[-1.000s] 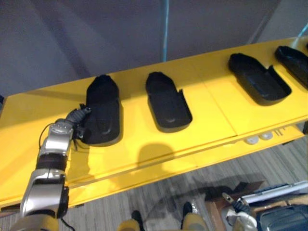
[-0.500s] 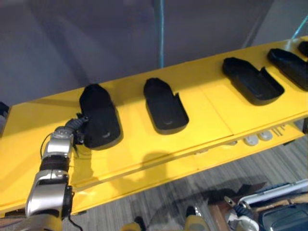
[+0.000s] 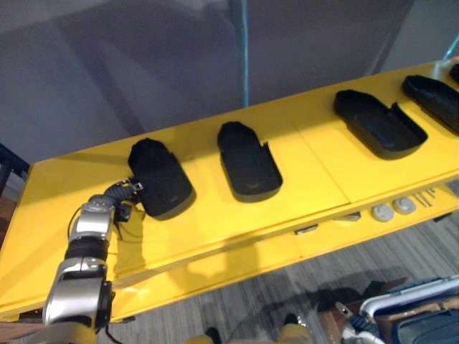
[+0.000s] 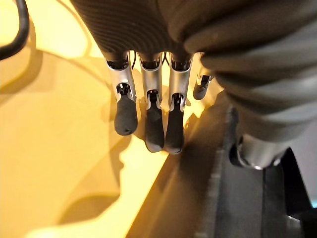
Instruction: Walk over and take plastic housings, then place them on the shelf
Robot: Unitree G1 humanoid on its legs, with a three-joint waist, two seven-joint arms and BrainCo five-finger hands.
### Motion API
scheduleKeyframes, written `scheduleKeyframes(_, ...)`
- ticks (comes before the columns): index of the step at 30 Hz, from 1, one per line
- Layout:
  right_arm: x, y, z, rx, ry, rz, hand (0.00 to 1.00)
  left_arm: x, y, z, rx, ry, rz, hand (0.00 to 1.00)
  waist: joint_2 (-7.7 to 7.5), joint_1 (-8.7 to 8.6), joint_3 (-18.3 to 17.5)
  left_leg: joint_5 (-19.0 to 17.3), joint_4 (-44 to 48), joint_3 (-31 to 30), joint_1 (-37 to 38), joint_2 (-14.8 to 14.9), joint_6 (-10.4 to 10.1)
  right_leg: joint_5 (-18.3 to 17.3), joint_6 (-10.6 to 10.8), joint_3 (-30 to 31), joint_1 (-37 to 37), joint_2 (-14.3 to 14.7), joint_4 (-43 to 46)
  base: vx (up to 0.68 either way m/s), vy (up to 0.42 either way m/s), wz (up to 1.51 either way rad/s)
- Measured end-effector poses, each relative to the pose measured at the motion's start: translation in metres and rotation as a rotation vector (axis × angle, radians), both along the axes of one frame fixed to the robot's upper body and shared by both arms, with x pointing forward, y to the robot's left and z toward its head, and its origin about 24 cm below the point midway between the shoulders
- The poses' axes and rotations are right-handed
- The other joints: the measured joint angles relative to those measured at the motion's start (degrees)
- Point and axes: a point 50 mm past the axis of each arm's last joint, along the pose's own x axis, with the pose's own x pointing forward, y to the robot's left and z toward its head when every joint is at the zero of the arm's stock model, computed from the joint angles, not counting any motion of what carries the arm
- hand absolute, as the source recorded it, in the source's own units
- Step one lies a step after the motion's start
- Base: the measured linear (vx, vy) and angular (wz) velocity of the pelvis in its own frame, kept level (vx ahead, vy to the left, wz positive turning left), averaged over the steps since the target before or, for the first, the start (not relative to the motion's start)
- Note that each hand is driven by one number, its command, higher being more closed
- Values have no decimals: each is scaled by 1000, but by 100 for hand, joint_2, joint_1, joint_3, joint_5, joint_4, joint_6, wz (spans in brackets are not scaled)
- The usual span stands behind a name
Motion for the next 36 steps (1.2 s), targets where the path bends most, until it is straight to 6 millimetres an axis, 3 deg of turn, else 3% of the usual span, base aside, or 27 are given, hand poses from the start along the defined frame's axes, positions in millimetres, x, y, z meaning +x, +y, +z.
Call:
scheduleKeyframes(9,-9,1,-4,26,34,-40,0,-3,10,4,114,49,-42,0,15,-2,-74,10,-68,-115,97,-13,-11,2,8,-135,195,10,-136,16,-4,6)
scheduleKeyframes(14,-13,4,-8,49,56,-53,0,-8,39,26,271,17,59,0,18,20,-302,46,-152,-205,103,-14,-37,6,10,-242,274,57,-239,30,-12,9)
scheduleKeyframes(18,-15,5,-9,68,55,-76,0,-1,41,49,352,-102,108,0,10,81,-420,47,-177,-278,181,-20,-38,13,16,-293,415,70,-320,17,-4,8)
scheduleKeyframes(23,-18,8,-12,91,80,-81,0,13,15,95,363,-409,21,0,-28,203,-554,65,-180,-348,114,-45,-26,13,16,-362,417,72,-332,-11,0,9)
scheduleKeyframes(24,-19,9,-13,96,88,-84,0,17,-5,109,274,-515,-46,0,-57,240,-588,81,-176,-398,74,-59,-19,13,16,-419,415,60,-332,-10,-2,15)
scheduleKeyframes(27,-18,12,-14,111,83,-103,0,19,-39,125,10,-657,-177,0,-123,301,-627,92,-176,-480,77,-65,-14,12,15,-445,454,59,-333,-9,-8,11)
scheduleKeyframes(30,-16,12,-14,115,76,-116,0,16,-52,118,-153,-663,-220,0,-133,310,-638,92,-176,-483,98,-67,-13,11,13,-444,486,59,-335,0,0,0)
scheduleKeyframes(32,-15,13,-14,117,76,-120,0,13,-58,98,-315,-612,-226,0,-139,315,-641,103,-194,-477,120,-65,-7,17,3,-445,498,70,-352,0,0,0)
scheduleKeyframes(36,-22,14,-16,116,98,-138,0,6,-59,65,-467,-485,-199,0,-209,322,-728,164,-354,-450,194,-68,-11,53,-18,-448,520,105,-463,1,-13,-3)
